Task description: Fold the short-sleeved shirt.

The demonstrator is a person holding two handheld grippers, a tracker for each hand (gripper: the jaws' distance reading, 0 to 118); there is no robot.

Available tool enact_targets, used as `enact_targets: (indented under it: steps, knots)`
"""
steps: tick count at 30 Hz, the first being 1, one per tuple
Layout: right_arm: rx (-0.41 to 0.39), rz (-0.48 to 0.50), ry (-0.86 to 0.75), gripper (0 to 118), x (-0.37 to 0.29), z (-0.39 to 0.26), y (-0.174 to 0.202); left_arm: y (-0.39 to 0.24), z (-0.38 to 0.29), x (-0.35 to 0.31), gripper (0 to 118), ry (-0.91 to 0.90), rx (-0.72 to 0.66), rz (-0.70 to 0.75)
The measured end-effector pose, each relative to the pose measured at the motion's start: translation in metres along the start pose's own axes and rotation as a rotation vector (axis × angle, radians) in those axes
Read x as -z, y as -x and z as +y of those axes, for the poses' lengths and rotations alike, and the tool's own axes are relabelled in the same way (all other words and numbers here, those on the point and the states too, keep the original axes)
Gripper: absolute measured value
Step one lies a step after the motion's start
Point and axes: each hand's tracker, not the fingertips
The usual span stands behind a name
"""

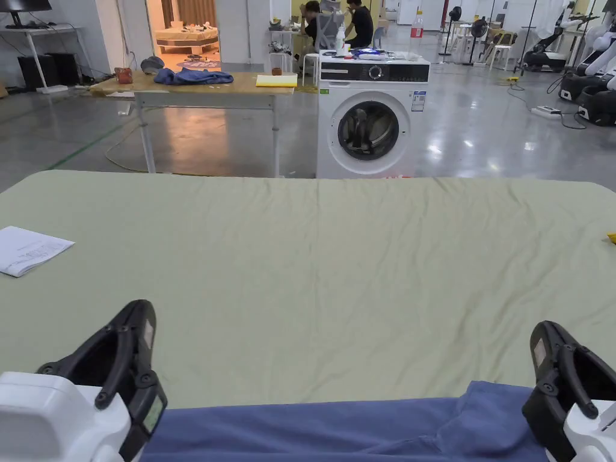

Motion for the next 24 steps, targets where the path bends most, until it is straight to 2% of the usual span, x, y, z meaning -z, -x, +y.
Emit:
enact_targets:
  steps: [2,6,8,11,14,15,16,17,18,19,24]
  knots:
    - [-0.024,-0.012,0.032,0,0.004,0.003,0.001,0.000,0.002,0.000,0,0.025,-0.020,-0.026]
    - [0.025,-0.007,0.033,0,-0.002,0.013,-0.004,0.013,0.007,0.002,0,0.058,-0.029,0.032]
    - [0.042,0.001,0.038,0,-0.007,0.021,-0.006,0.037,0.009,0.010,0,0.153,-0.125,0.017]
    - [0.015,0.038,0.055,0,-0.012,0.034,-0.009,0.097,-0.004,0.034,0,0.433,-0.305,-0.013]
    - [-0.020,0.064,0.093,0,-0.013,0.039,-0.010,0.171,-0.041,0.059,1,0.760,-0.591,-0.098]
    - [-0.019,0.074,0.111,0,-0.013,0.038,-0.010,0.190,-0.055,0.061,8,0.818,-0.658,-0.115]
    - [-0.018,0.084,0.133,0,-0.013,0.036,-0.008,0.204,-0.068,0.064,38,0.812,-0.729,-0.138]
    - [-0.023,0.089,0.149,0,-0.012,0.034,-0.006,0.216,-0.080,0.068,73,0.846,-0.717,-0.151]
    - [-0.031,0.096,0.166,0,-0.008,0.033,-0.004,0.227,-0.093,0.073,97,0.893,-0.745,-0.164]
    - [-0.037,0.100,0.181,0,-0.006,0.030,-0.002,0.238,-0.106,0.076,106,0.908,-0.778,-0.180]
    - [-0.011,0.119,0.269,0,0.009,0.024,0.009,0.257,-0.161,0.085,105,0.973,-1.045,-0.241]
